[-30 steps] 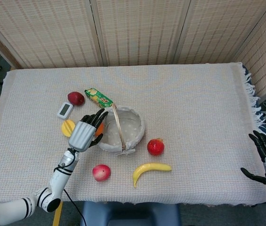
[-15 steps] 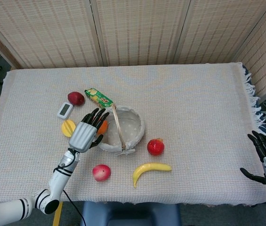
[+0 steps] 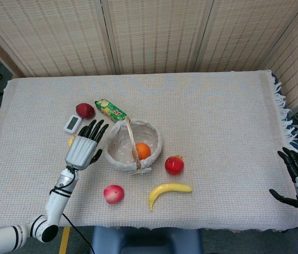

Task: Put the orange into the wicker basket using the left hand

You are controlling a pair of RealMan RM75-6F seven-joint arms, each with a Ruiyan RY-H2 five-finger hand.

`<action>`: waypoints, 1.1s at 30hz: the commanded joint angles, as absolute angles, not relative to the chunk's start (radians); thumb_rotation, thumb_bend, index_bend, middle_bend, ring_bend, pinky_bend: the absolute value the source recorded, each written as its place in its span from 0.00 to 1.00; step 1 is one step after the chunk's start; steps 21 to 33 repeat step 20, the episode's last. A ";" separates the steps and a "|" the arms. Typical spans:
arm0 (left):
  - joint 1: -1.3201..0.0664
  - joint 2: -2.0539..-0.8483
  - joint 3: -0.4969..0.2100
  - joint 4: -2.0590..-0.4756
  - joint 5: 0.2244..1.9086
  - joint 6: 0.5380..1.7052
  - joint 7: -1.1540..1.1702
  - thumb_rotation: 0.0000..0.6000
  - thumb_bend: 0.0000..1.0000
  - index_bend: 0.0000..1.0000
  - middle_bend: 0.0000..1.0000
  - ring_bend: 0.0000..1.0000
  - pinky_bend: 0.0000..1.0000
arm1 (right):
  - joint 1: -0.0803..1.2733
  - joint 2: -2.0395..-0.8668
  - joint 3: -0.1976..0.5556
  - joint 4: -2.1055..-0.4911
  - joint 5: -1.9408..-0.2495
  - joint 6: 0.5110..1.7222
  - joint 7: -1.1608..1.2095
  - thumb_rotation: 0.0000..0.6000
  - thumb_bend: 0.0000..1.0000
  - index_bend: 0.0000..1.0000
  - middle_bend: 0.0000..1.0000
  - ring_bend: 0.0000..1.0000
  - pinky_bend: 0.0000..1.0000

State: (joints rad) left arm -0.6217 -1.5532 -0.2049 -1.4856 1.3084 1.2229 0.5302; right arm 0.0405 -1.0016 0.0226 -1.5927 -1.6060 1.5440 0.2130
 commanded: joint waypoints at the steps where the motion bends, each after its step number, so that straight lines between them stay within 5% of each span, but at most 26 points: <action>1: -0.554 -1.461 -0.168 -1.543 1.197 1.216 0.622 1.00 0.36 0.00 0.00 0.00 0.21 | 0.042 -1.002 0.023 -1.591 -1.606 1.543 0.214 1.00 0.03 0.00 0.00 0.00 0.06; 9: -0.401 -1.281 -0.066 -1.691 1.136 1.302 0.625 1.00 0.36 0.00 0.00 0.00 0.21 | 0.056 -1.009 0.022 -1.592 -1.602 1.515 0.184 1.00 0.03 0.00 0.00 0.00 0.06; 16: -0.298 -1.260 0.001 -1.646 1.241 1.387 0.465 1.00 0.36 0.00 0.00 0.00 0.21 | 0.061 -1.016 0.015 -1.603 -1.600 1.495 0.147 1.00 0.03 0.00 0.00 0.00 0.06; 33: -0.277 -1.275 0.008 -1.606 1.288 1.405 0.397 1.00 0.36 0.00 0.00 0.00 0.19 | 0.061 -1.017 0.016 -1.607 -1.594 1.493 0.139 1.00 0.03 0.00 0.00 0.00 0.06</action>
